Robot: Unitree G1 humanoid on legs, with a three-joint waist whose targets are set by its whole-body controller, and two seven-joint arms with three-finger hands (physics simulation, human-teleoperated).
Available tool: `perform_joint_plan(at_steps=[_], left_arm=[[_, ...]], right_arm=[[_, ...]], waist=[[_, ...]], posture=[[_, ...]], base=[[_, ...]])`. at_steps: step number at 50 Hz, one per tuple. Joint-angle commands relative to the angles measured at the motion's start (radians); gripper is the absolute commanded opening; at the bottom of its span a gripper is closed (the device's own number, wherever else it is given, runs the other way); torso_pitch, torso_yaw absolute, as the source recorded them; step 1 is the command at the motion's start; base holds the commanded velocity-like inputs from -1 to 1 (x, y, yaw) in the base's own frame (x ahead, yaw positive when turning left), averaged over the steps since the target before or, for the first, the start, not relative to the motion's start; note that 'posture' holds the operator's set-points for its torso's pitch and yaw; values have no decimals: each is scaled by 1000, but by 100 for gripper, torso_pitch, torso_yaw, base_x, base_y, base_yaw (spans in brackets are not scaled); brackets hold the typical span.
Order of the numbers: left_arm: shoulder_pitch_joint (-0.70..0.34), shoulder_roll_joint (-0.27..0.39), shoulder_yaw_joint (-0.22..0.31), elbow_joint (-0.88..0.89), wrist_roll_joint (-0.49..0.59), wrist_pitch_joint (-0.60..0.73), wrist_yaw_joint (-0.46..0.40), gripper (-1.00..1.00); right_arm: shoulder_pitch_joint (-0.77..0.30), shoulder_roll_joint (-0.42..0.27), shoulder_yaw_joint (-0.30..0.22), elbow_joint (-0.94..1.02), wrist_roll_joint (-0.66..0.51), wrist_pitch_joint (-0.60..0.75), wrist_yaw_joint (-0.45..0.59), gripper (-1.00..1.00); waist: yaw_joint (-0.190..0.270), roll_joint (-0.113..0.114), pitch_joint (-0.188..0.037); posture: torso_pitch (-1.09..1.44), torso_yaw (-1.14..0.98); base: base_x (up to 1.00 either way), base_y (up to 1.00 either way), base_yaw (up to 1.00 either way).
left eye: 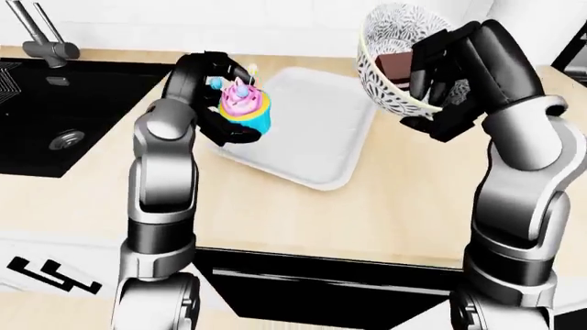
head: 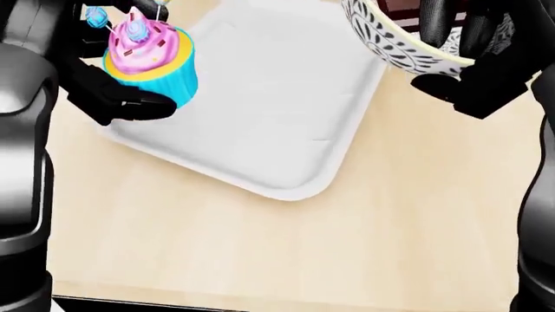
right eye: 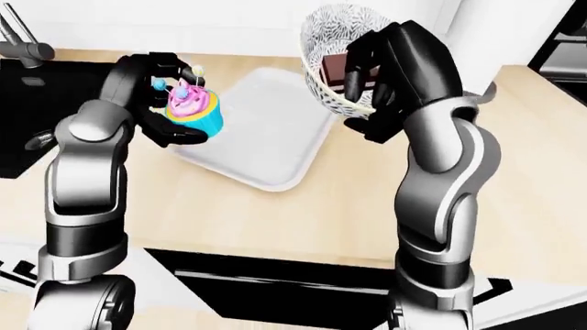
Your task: Pick up the bowl with cake and place it on the tray. Pick up the cupcake and place it on the tray.
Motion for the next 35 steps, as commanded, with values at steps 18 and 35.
perform_joint_plan(at_steps=[18,35], left_arm=[[-47,46,37,-217,51,95,-65,-100],[-28,50,46,-220,38,84,-55,-100]], right_arm=[[-310,-41,18,-3,-38,81,103,-100],[-378,7,56,306,-40,-86,-49,-100]], waist=[[-3,9,-44],[10,3,-35]], posture=[[0,0],[0,0]], base=[[0,0,0],[0,0,0]])
